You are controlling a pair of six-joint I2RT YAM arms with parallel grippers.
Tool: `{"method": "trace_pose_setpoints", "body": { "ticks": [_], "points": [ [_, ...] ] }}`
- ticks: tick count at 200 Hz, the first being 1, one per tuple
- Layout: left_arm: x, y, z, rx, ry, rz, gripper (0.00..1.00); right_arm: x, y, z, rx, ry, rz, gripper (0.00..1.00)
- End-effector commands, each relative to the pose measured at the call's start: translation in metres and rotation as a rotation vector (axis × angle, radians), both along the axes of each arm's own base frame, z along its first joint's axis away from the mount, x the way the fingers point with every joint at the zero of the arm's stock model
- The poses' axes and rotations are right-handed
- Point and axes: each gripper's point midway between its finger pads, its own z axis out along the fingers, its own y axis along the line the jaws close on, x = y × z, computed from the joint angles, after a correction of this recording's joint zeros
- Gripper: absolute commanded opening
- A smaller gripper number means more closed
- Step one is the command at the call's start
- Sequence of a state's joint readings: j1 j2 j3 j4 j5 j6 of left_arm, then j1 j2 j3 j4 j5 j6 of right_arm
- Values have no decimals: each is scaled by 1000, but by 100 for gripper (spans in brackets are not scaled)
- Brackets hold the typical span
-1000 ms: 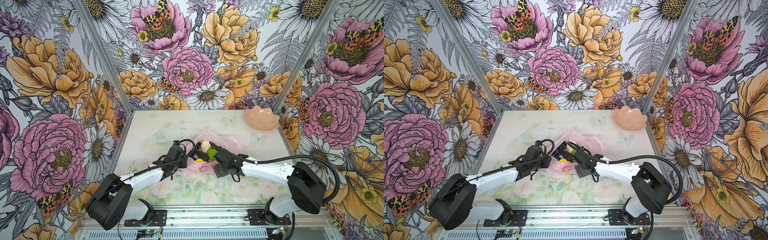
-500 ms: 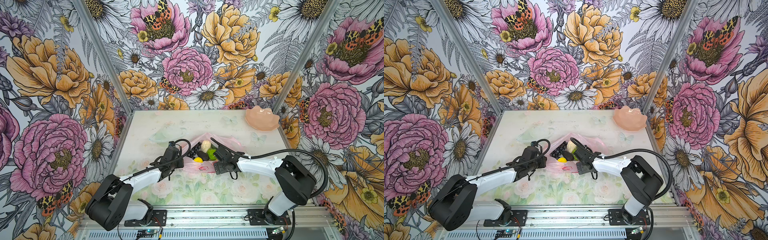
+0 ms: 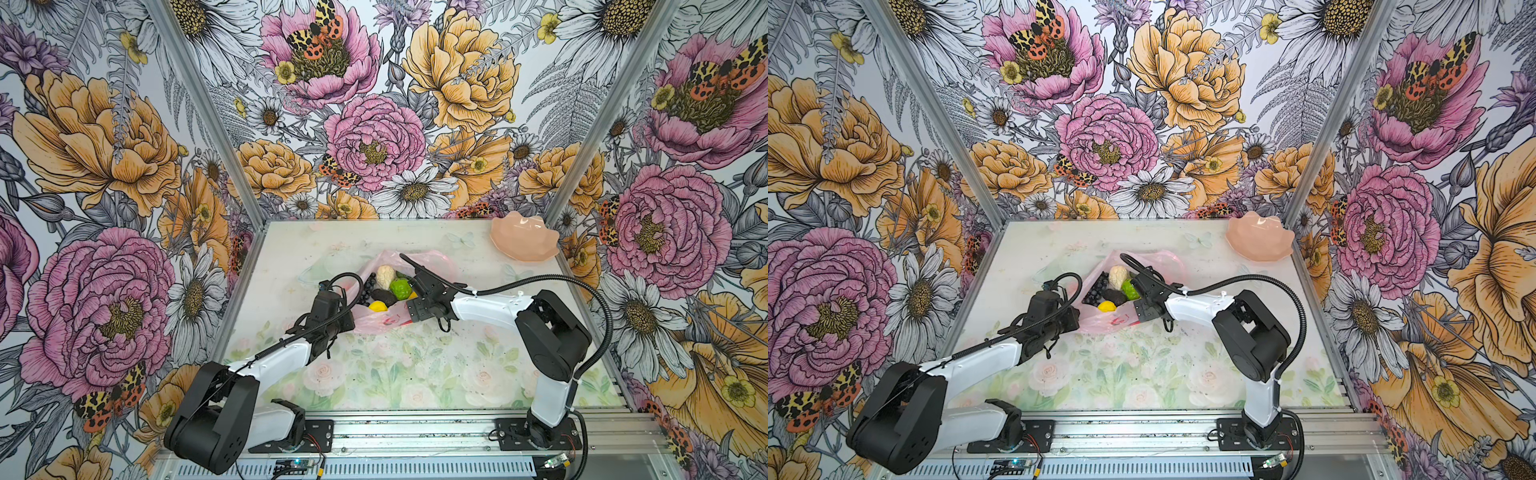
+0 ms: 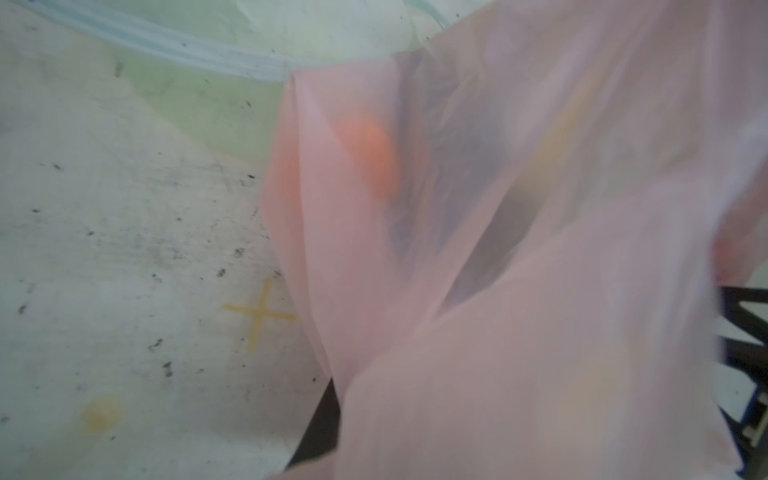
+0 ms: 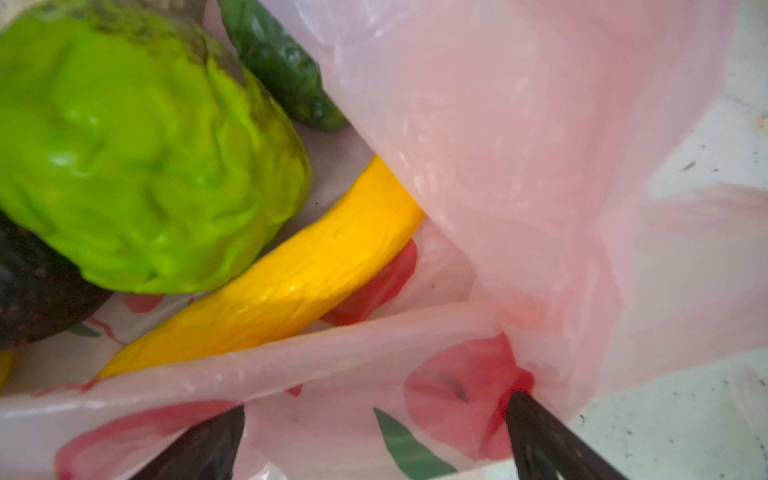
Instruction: Take the fake fruits out of the plastic bag
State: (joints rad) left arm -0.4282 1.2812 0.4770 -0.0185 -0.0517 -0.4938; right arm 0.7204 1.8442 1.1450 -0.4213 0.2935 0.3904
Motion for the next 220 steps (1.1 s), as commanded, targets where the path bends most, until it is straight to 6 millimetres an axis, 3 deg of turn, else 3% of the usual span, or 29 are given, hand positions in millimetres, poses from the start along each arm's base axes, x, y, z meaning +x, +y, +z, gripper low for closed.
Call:
{"method": "trace_pose_setpoints", "body": {
  "ticks": [1,22,58,84,103,132,164,186,192,220],
  "points": [
    [-7,-36,-2,25,4,-132,25,-12,-18,14,-14,-28,-4,100],
    [-10,-45,-4,50,5,-176,28,-26,-29,17,-2,-25,-9,100],
    [-8,-41,-2,67,-11,-159,34,-31,-22,48,92,-63,19,100],
    [-7,-42,-3,64,-8,-162,35,-22,2,87,186,-126,39,99],
    [-6,-43,-2,60,-13,-164,37,-13,25,99,213,-146,47,99],
    [-6,-43,0,56,-19,-164,42,6,43,89,201,-143,0,99],
    [-6,-42,3,55,-28,-160,45,14,47,64,130,-115,-16,100],
    [-6,-40,4,60,-35,-153,46,9,41,48,92,-85,-15,99],
    [-5,-39,5,61,-37,-149,47,-2,48,46,84,-82,13,99],
    [-5,-37,6,53,-37,-137,55,-22,39,30,60,-36,27,96]
  ]
}}
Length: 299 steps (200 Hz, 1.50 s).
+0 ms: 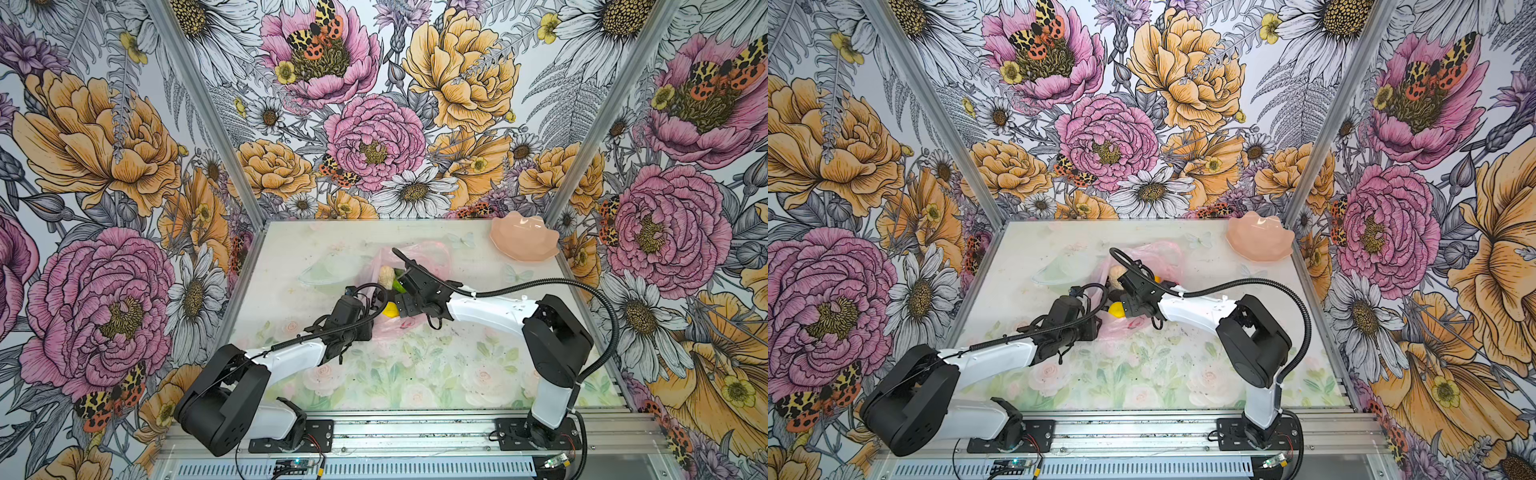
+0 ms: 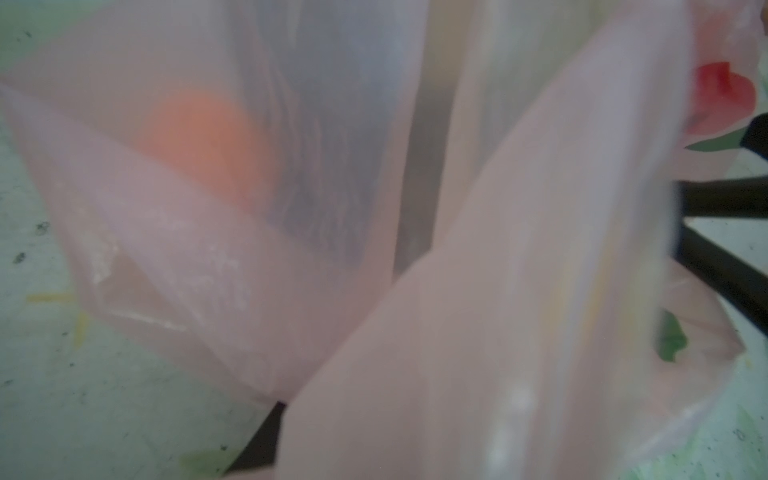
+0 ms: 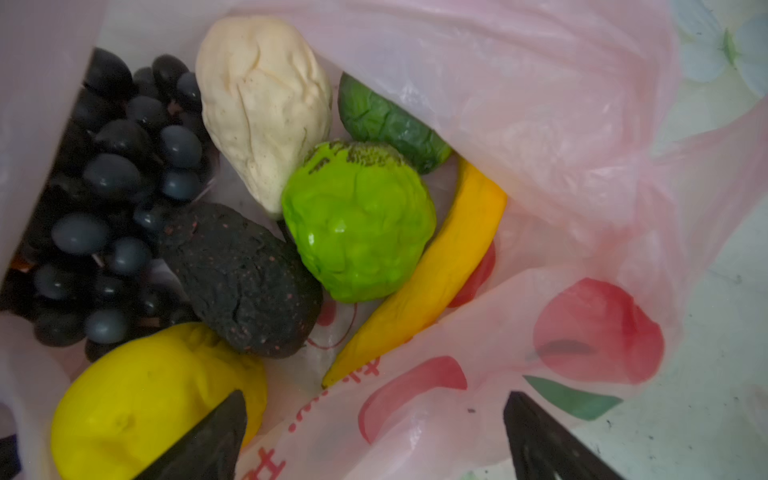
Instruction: Take the fake fruits out of the plastic bag
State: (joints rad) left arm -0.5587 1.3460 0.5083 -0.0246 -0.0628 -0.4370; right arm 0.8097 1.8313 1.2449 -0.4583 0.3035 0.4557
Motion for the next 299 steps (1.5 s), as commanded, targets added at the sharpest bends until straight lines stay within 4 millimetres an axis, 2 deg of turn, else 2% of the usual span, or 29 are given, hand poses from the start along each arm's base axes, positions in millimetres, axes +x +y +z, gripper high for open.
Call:
{"method": "trace_pose_setpoints", "body": {
  "ticks": [1,45,76,116,145,153,168,187,203,218,223,244,266,299],
  "points": [
    [10,3,16,-16,-53,26,55,-17,-8,-7,-21,20,-1,96],
    [18,1,32,-247,-62,33,73,-49,-22,-34,-60,91,0,93],
    [26,5,30,-193,-45,58,81,-57,-24,-42,-75,102,2,93],
    [34,19,14,-96,6,130,83,-49,-24,-47,-114,80,-4,94],
    [35,40,-6,-19,64,215,74,-40,-18,-48,-118,64,20,94],
    [35,45,-10,-17,79,231,69,-37,-16,-48,-122,58,25,94],
    [33,56,-14,-2,92,270,52,-30,-17,-47,-128,48,17,94],
    [32,68,-12,-12,84,312,38,-15,-22,-49,-120,47,-14,94],
    [31,71,-8,-49,67,317,31,-4,-23,-51,-120,39,-18,94],
    [30,74,-5,-51,53,326,26,3,-14,-53,-118,32,9,94],
    [30,74,-4,-54,52,326,24,15,-21,-54,-114,33,-15,94],
    [30,76,-4,-58,52,334,19,27,-15,-52,-119,16,10,94],
    [30,75,-6,-67,60,325,15,21,-12,-45,-100,17,29,95],
    [32,68,-4,-84,51,296,11,-11,-22,-28,-66,23,52,99]
  ]
}}
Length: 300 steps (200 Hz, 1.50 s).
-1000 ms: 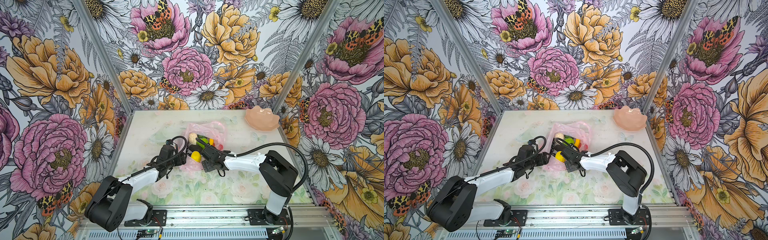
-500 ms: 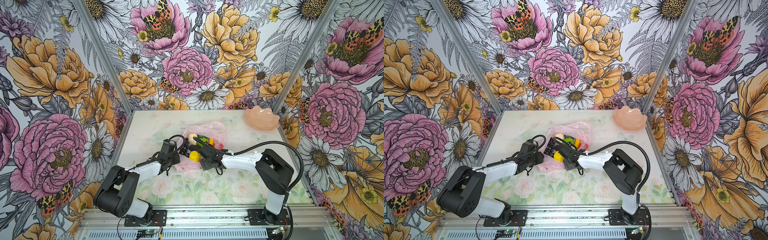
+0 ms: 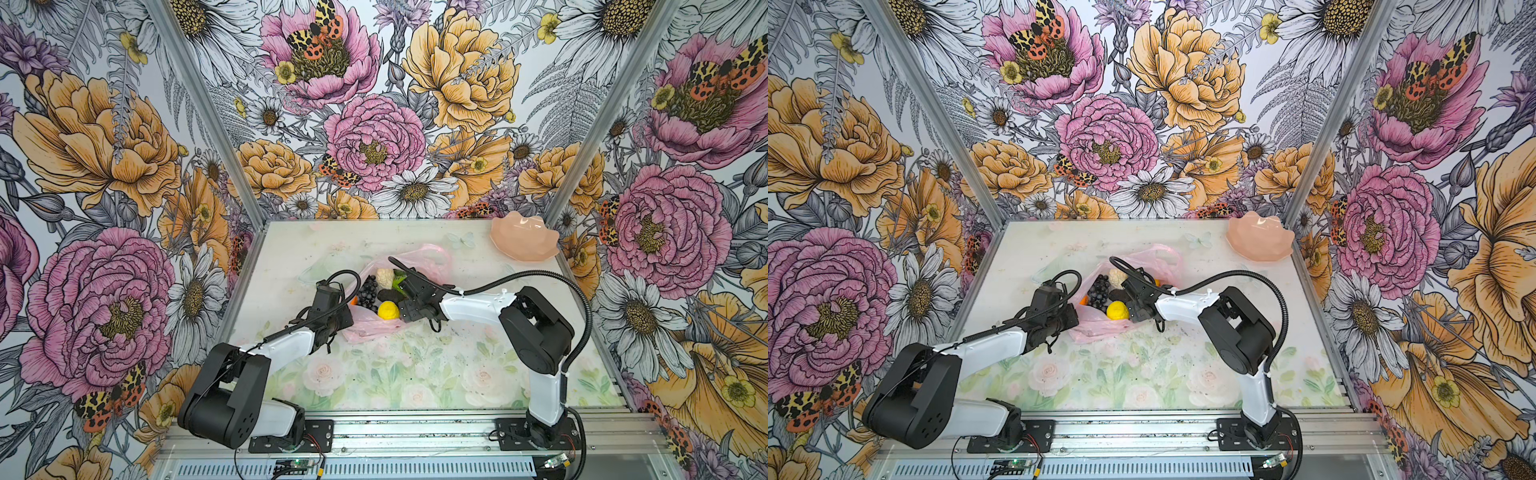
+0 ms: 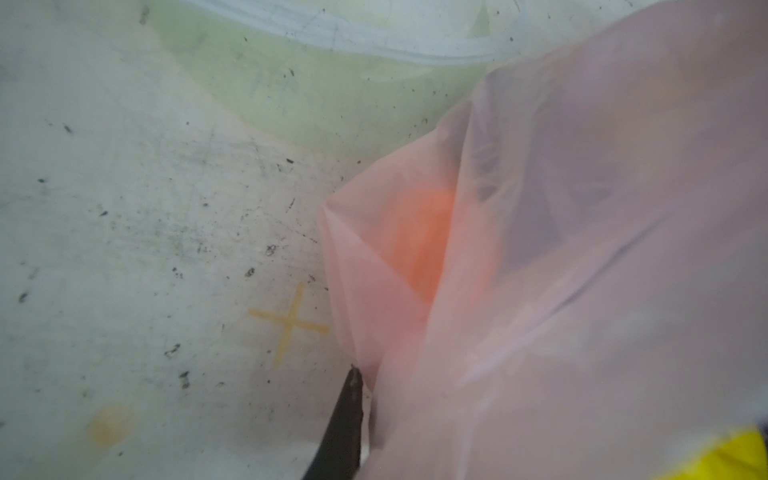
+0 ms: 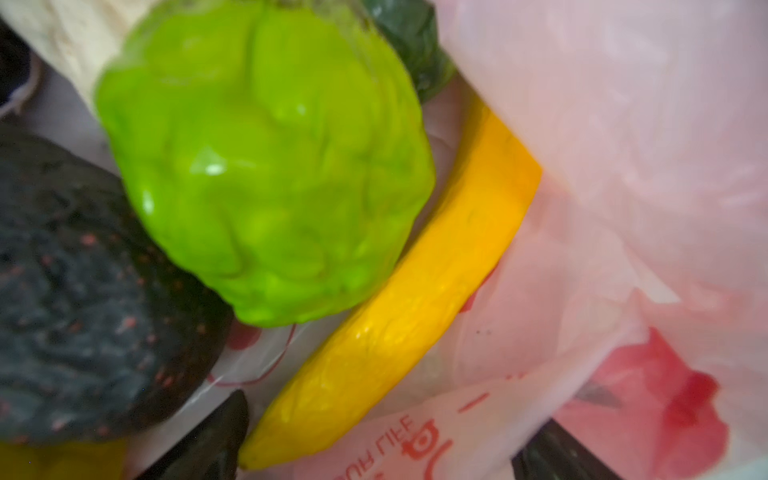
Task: Take the fake fruits out of the plastic bag
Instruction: 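Lift the right gripper out and move it to the pink scalloped bowl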
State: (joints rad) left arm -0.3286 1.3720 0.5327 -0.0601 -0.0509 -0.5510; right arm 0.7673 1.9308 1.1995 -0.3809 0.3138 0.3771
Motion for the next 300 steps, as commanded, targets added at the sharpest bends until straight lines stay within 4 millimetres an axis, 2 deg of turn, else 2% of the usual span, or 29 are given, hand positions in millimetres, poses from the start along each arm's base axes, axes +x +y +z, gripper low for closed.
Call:
{"method": "trace_pose_setpoints", "body": {
  "ticks": [1,36,49,66,77,88,123,146,176,201,214,262,300],
  "points": [
    [2,-1,1,-18,-16,-9,11,-22,-4,23,37,-9,33,99],
    [3,-4,0,-19,-18,-19,9,-48,-15,57,154,-11,51,100],
    [3,-5,0,-18,-17,-22,8,-50,-22,75,212,-28,37,100],
    [2,-6,-1,-20,-16,-22,7,-41,-40,101,289,-68,-17,99],
    [2,-5,0,-20,-17,-22,7,-30,-57,116,323,-102,-78,100],
    [2,-5,0,-20,-17,-21,7,-15,-84,128,358,-139,-178,100],
    [1,-6,0,-22,-17,-25,7,24,-174,143,465,-225,-513,100],
    [2,-7,1,-24,-21,-27,6,43,-217,142,575,-271,-675,99],
    [1,-8,2,-17,-22,-33,7,64,-264,133,682,-318,-835,98],
    [1,-11,3,-7,-24,-44,7,79,-305,116,757,-334,-951,95],
    [1,-13,2,-5,-23,-49,7,88,-323,107,819,-328,-992,89],
    [1,-18,0,-3,-14,-64,7,116,-378,76,835,-321,-1123,77],
    [2,-19,-1,0,-13,-68,8,140,-398,66,868,-304,-1115,69]
  ]
}}
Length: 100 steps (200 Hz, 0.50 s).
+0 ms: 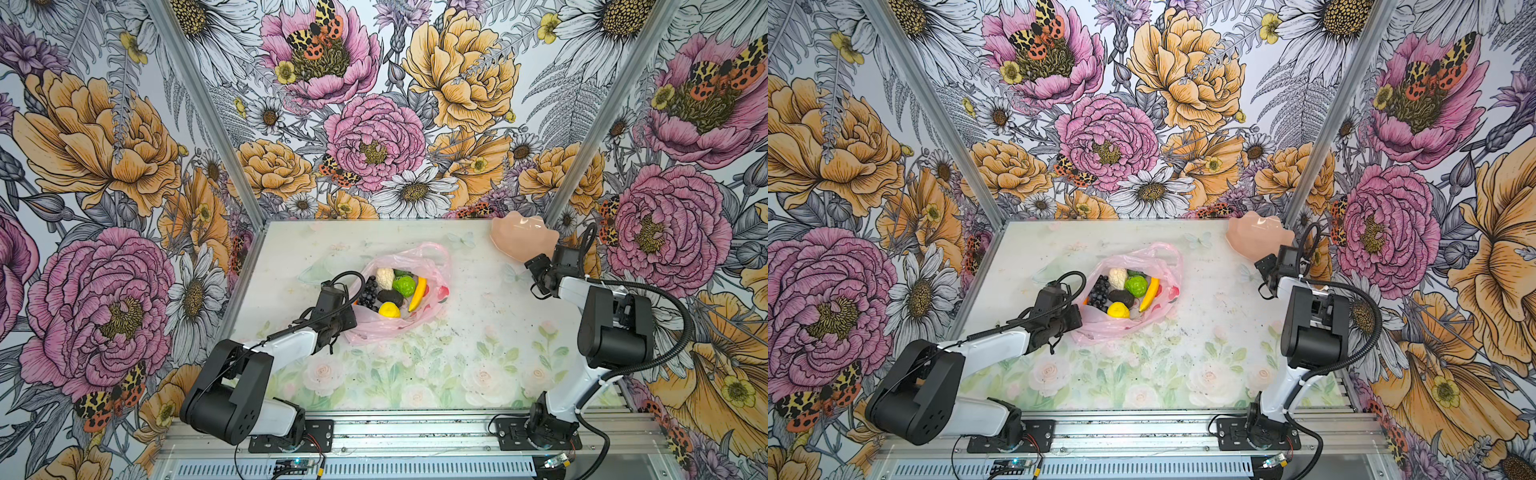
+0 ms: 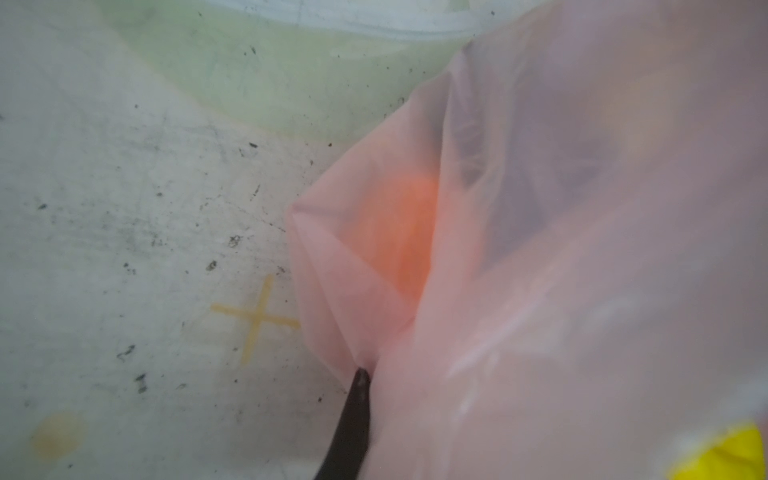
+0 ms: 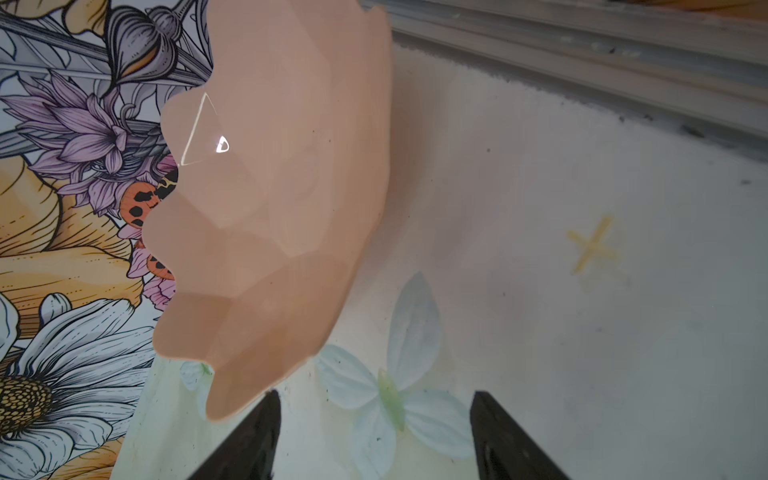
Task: Take the fake fruits out of the plastic bag
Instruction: 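Lift the right gripper out and move it to the pink scalloped bowl, then grasp the rim of the pink scalloped bowl with the right gripper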
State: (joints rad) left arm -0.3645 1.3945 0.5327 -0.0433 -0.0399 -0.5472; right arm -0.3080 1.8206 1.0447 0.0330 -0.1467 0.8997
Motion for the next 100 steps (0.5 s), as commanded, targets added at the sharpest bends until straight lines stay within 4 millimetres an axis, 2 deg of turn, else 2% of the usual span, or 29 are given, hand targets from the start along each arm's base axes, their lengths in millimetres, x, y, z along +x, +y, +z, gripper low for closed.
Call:
{"method": "trace_pose_setpoints", "body": {
  "ticks": [1,47,76,100],
  "points": [
    [5,-5,3,3,-20,-22,8,27,-9,18,17,-89,24,69],
    [6,-5,1,10,-15,-21,10,45,-19,5,57,-79,26,54],
    [7,-5,1,14,-14,-20,11,50,-19,-6,87,-63,20,46],
    [7,-4,1,17,-15,-20,11,53,-16,-8,101,-66,27,38]
  ]
}}
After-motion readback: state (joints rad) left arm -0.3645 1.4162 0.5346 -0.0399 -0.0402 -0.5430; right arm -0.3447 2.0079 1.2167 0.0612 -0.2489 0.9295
